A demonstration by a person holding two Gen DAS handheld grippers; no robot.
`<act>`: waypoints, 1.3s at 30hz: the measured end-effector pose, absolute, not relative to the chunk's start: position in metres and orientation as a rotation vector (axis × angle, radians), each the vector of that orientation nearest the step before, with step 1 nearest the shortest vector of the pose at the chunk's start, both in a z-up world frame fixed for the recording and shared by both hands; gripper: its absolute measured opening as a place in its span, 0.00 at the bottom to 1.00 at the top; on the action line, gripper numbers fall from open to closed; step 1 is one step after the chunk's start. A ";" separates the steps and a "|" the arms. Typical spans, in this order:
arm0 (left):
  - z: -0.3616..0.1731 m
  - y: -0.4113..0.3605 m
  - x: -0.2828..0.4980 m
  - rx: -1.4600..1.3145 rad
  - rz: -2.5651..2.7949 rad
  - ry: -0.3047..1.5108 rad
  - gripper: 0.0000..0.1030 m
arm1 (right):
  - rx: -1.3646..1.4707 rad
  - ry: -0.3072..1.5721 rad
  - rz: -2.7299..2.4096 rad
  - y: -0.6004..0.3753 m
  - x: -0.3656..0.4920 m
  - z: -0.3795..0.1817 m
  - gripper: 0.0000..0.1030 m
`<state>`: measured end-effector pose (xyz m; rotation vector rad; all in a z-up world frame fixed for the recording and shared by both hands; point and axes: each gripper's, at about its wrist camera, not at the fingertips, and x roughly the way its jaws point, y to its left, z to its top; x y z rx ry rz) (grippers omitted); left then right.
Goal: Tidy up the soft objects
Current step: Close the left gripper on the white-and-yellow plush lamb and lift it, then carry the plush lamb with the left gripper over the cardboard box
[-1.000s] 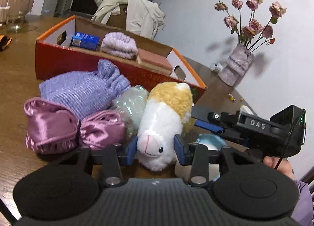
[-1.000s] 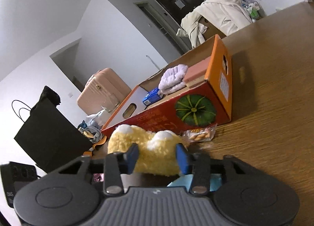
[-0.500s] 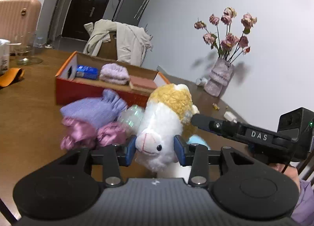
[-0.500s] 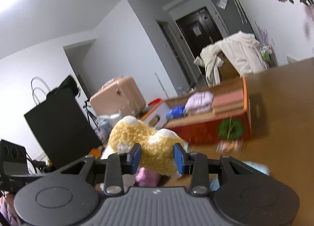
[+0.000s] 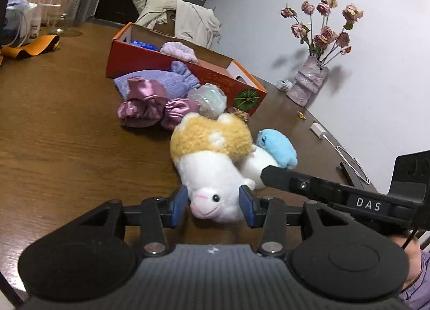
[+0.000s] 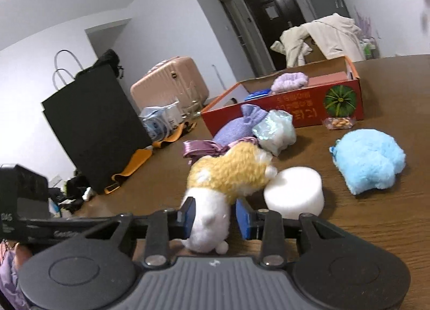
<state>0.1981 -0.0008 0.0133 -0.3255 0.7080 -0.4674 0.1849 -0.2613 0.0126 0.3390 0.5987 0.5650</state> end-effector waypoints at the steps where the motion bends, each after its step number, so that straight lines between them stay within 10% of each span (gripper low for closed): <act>1: 0.013 0.003 0.198 -0.331 -0.461 0.702 0.43 | 0.338 0.600 0.559 -0.260 0.186 0.013 0.43; 9: 0.021 0.023 0.213 -0.368 -0.392 0.660 0.50 | 0.285 0.589 0.592 -0.234 0.190 0.010 0.63; 13: 0.028 0.030 0.219 -0.362 -0.354 0.627 0.51 | 0.201 0.641 0.633 -0.205 0.192 0.000 0.39; 22: 0.024 -0.003 0.257 -0.271 -0.483 0.662 0.53 | 0.104 0.663 0.779 -0.216 0.162 0.006 0.39; 29: 0.012 -0.008 0.236 -0.304 -0.543 0.692 0.32 | 0.160 0.654 0.618 -0.276 0.153 0.009 0.54; 39: 0.026 0.015 0.196 -0.368 -0.460 0.688 0.45 | 0.354 0.585 0.515 -0.290 0.154 0.006 0.44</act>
